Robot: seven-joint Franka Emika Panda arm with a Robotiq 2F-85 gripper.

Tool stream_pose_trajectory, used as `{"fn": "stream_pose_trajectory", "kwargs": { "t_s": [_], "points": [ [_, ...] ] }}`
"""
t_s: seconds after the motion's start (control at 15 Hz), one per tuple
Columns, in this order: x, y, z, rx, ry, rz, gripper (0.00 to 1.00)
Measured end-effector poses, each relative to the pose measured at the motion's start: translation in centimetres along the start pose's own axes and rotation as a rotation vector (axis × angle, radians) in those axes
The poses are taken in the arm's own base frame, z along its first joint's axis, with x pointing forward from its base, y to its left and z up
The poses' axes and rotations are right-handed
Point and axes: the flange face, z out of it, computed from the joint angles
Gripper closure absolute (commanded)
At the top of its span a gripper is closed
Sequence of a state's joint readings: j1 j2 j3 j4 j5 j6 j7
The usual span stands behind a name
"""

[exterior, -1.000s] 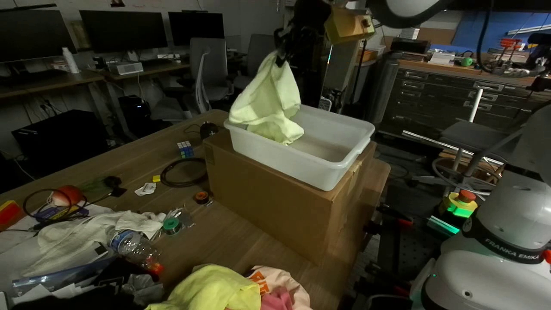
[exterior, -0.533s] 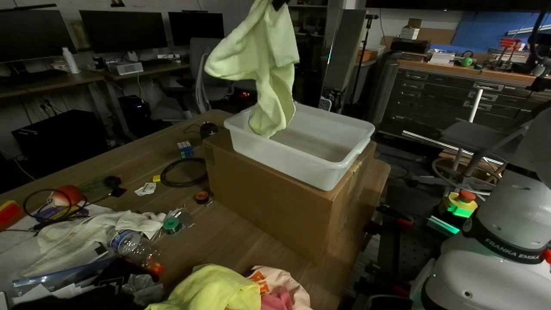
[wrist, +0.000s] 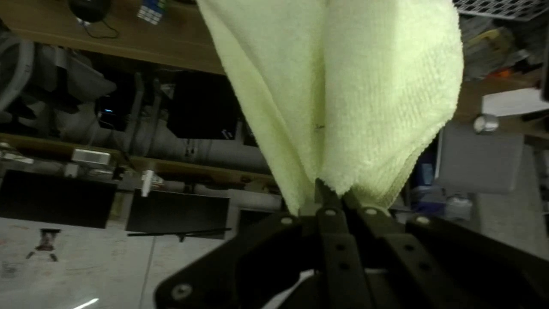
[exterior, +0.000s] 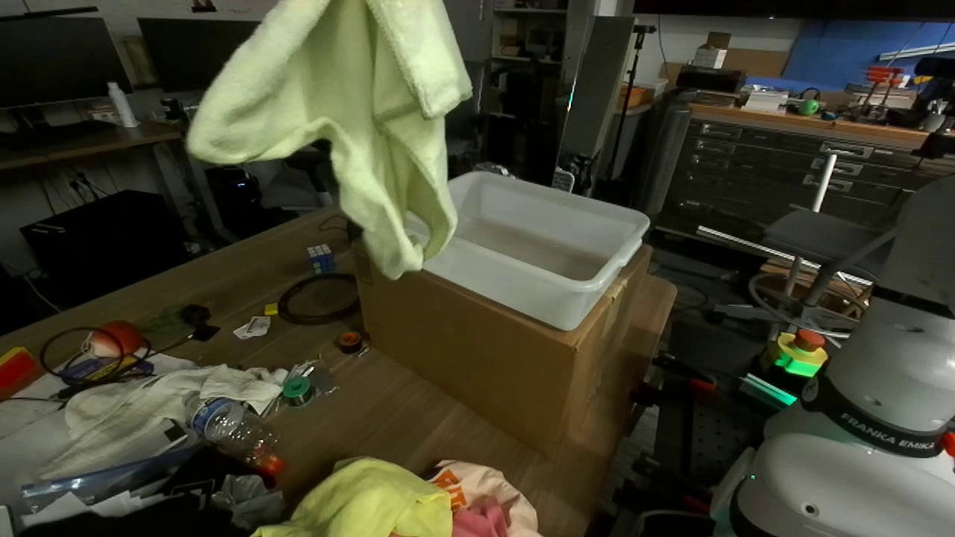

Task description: Pick up the clothes from the container and put them on the table.

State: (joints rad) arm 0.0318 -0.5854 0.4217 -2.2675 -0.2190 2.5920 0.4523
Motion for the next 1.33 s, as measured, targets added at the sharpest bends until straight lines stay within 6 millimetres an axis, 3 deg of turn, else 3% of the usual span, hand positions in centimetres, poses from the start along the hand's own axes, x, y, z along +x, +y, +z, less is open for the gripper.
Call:
{"fn": "stream_pose_trajectory", "kwargs": {
  "t_s": [0.07, 0.13, 0.27, 0.53, 0.87, 1.13, 1.33],
  "points": [
    [0.0, -1.8, -0.2, 0.038, -0.008, -0.043, 0.99],
    [-0.1, -3.2, -0.2, 0.07, -0.018, -0.086, 0.71],
    [-0.3, -5.3, 0.5, 0.132, -0.058, -0.166, 0.64],
    [-0.7, -6.8, 2.9, 0.185, -0.186, -0.314, 0.32],
    [-0.6, -4.8, 5.0, 0.152, -0.313, -0.358, 0.0],
    [-1.5, -0.4, 6.1, -0.006, -0.468, -0.297, 0.0],
    [-2.9, 3.1, 5.9, -0.122, -0.622, -0.233, 0.0]
  ]
}}
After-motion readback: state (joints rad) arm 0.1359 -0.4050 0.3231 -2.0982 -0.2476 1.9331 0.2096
